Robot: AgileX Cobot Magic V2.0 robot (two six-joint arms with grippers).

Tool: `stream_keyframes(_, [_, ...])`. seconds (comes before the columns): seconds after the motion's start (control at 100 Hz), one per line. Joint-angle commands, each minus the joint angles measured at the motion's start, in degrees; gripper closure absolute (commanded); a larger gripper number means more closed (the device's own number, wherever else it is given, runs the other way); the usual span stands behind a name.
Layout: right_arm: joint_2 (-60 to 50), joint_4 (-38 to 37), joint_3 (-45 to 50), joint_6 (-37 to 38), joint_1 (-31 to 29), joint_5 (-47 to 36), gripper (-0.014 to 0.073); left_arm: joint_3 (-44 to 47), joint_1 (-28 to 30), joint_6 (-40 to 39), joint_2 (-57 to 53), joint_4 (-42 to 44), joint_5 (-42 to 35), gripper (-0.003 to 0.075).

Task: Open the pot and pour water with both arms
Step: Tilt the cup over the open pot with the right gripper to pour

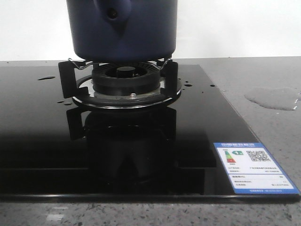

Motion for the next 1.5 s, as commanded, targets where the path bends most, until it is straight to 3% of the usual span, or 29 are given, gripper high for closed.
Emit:
stream_keyframes(0.0, [-2.4,-6.3,-2.5,-0.3,0.0,-3.8,0.0304,-1.8,0.1,-0.3,-1.1,-4.9,0.2,0.0438])
stream_keyframes(0.22, [-2.4,-11.1,-2.5,-0.3,0.0,-3.8,0.0304,-1.8,0.1,-0.3,-1.1,-4.9,1.2,0.0438])
stream_keyframes(0.37, [-2.4,-28.4,-2.5,-0.3,0.0,-3.8,0.0304,-1.8,0.1,-0.3,-1.1,-4.9,1.2,0.0438])
stream_keyframes(0.48, [-2.4,-36.4,-2.5,-0.3,0.0,-3.5,0.0305,-1.8,0.1,-0.3,-1.1,-4.9,1.2,0.0438])
stream_keyframes(0.63, [-2.5,-39.7,-2.6,-0.3,0.0,-2.4,0.0306,-1.8,0.1,-0.3,-1.1,-4.8,1.2,0.0438])
stream_keyframes(0.94, [-2.5,-39.5,-2.6,1.1,0.0,-1.9,0.0307,-1.8,0.1,-0.3,-1.1,-4.8,1.2,0.0438])
stream_keyframes(1.24, [-2.6,-39.1,-2.6,29.8,0.0,7.2,0.0307,-1.8,0.1,-0.3,-1.1,-4.8,1.1,0.0438])
stream_keyframes(1.41, [-5.5,-37.3,-2.6,59.8,0.0,10.6,0.0307,-1.8,-0.2,-0.3,-0.9,-4.8,1.0,0.0438])
stream_keyframes(1.49, [-8.0,-33.8,-2.5,68.3,-0.1,9.9,0.0307,-1.8,-0.5,-0.3,-0.3,-4.8,1.0,0.0438])
